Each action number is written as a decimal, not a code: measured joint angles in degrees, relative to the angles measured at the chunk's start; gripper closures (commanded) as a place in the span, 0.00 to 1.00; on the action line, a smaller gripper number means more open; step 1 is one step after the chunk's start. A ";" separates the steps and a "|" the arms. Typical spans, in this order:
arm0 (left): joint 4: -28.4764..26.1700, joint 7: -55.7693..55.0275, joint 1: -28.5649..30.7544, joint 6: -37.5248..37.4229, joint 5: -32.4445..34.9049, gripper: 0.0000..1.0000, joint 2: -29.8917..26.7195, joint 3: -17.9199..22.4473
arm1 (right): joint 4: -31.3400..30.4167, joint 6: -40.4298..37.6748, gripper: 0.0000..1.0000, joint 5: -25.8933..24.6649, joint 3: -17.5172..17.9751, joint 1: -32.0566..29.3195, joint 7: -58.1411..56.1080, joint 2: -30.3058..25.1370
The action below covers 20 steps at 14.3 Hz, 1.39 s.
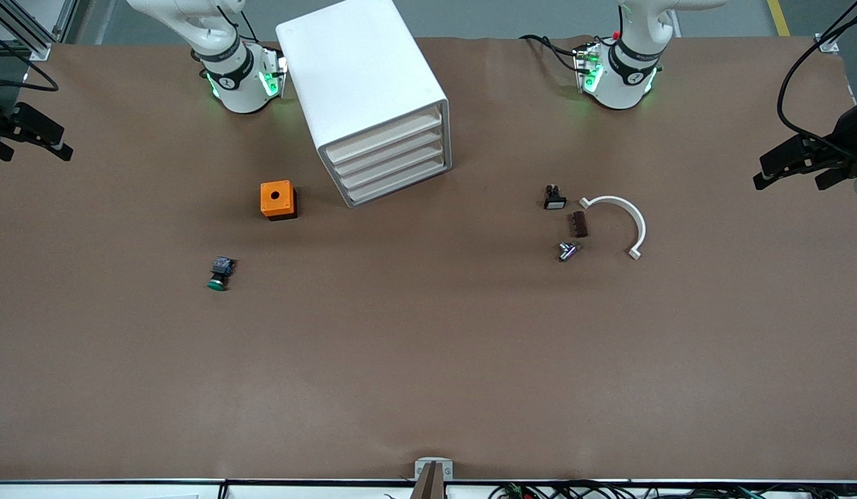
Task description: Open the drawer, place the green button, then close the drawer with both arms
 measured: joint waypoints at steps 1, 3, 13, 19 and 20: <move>0.00 -0.02 0.00 0.00 0.00 0.00 0.01 0.00 | 0.00 0.00 0.00 0.00 0.00 0.00 0.00 0.00; 0.00 -0.03 0.01 -0.01 0.00 0.00 0.01 0.00 | 0.00 -0.06 0.00 0.00 0.00 0.00 0.00 0.00; -0.21 -5.52 0.75 -1.24 -0.23 0.00 0.56 -0.32 | 0.00 -1.09 0.00 -0.50 0.07 0.02 0.00 0.00; -0.84 -9.65 -1.38 2.30 -3.38 0.00 11.21 -0.99 | -0.01 -1.68 0.00 -0.54 0.07 0.02 0.00 0.00; -0.82 -11.13 -1.73 3.27 -4.08 0.00 13.29 -1.20 | -0.01 -1.70 0.00 -0.55 0.07 0.02 0.00 0.00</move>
